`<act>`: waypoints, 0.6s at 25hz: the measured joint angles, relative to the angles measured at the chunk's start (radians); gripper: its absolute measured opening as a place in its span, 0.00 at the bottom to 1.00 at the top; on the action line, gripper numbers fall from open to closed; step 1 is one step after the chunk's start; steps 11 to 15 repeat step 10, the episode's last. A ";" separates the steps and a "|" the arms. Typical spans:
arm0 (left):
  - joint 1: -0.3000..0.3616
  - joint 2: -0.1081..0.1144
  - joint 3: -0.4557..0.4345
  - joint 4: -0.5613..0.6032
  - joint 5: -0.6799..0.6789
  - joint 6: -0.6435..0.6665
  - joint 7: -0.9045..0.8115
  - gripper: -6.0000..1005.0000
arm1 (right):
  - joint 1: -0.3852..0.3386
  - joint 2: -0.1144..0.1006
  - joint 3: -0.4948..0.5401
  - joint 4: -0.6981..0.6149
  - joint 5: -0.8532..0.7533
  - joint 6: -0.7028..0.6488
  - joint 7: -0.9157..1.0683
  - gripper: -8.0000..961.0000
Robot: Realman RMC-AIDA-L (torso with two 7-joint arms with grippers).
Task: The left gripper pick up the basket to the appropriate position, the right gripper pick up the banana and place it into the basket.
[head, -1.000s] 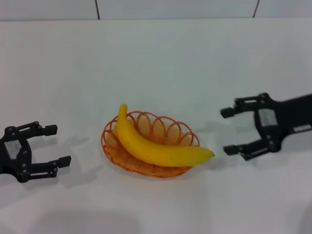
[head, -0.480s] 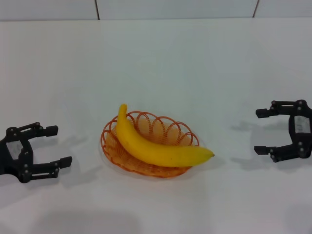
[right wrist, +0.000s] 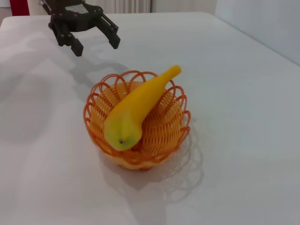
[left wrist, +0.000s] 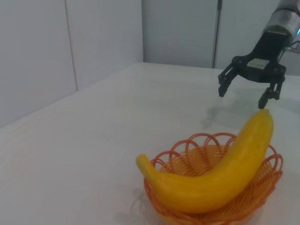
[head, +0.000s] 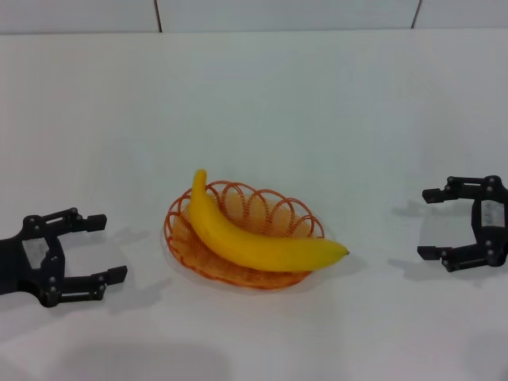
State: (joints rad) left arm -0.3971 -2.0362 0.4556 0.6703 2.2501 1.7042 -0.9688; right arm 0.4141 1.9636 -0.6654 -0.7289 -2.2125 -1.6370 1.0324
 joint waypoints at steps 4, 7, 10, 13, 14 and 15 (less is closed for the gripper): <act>-0.010 0.000 0.000 -0.010 0.016 0.000 0.002 0.86 | 0.001 0.001 0.001 0.000 -0.003 0.001 0.000 0.91; -0.013 0.000 -0.001 -0.013 0.021 -0.001 0.007 0.86 | 0.001 0.002 0.001 0.000 -0.003 0.002 0.000 0.91; -0.013 0.001 -0.002 -0.013 0.021 -0.001 0.009 0.86 | 0.001 0.003 0.001 0.000 -0.004 0.002 0.002 0.91; -0.013 0.001 -0.002 -0.013 0.021 -0.001 0.009 0.86 | 0.001 0.003 0.001 0.000 -0.004 0.002 0.002 0.91; -0.013 0.001 -0.002 -0.013 0.021 -0.001 0.009 0.86 | 0.001 0.003 0.001 0.000 -0.004 0.002 0.002 0.91; -0.013 0.001 -0.002 -0.013 0.021 -0.001 0.009 0.86 | 0.001 0.003 0.001 0.000 -0.004 0.002 0.002 0.91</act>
